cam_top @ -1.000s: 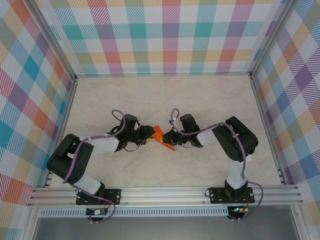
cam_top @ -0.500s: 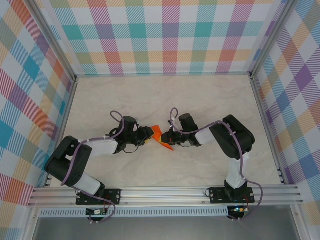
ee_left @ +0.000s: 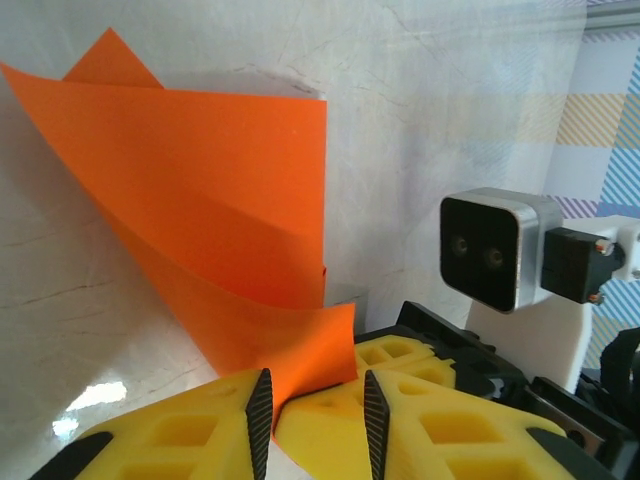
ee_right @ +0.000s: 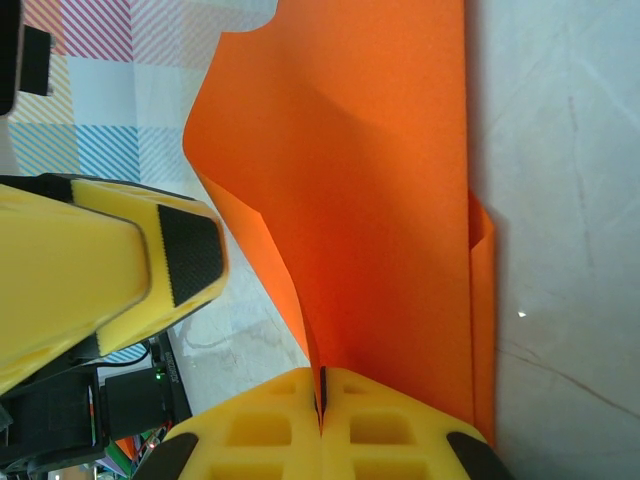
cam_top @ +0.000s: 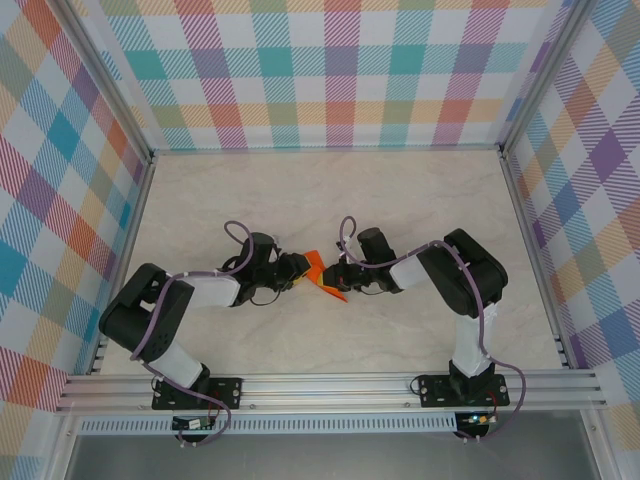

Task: Fold a paper plane with a square sheet of paper (pick it up from the middle)
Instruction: Fold the wing for the fifth time at the center of the table.

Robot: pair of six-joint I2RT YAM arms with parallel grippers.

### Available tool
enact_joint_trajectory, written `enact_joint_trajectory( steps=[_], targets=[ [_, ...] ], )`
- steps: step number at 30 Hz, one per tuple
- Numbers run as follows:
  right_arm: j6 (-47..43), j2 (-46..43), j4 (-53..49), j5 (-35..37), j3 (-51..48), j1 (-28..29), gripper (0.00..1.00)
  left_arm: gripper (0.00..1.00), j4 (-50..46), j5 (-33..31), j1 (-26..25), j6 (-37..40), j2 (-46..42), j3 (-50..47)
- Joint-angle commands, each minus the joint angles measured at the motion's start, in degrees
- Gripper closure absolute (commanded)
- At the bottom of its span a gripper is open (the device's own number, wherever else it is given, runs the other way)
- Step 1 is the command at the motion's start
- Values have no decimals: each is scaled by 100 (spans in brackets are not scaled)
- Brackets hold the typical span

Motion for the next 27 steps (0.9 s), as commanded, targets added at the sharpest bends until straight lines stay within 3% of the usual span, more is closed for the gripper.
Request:
enact_joint_trajectory(
  steps=[1, 14, 22, 27],
  targets=[
    [34, 44, -30, -139, 81, -44, 98, 69, 393, 208, -56, -32, 158, 92],
    [-297, -23, -421, -123, 98, -53, 84, 72, 580, 319, -99, -20, 486, 222],
    [-352, -45, -506, -33, 66, -97, 89, 73, 615, 337, -115, 16, 508, 277],
    [23, -45, -14, -76, -138, -166, 91, 73, 690, 345, -124, 12, 430, 168]
  ],
)
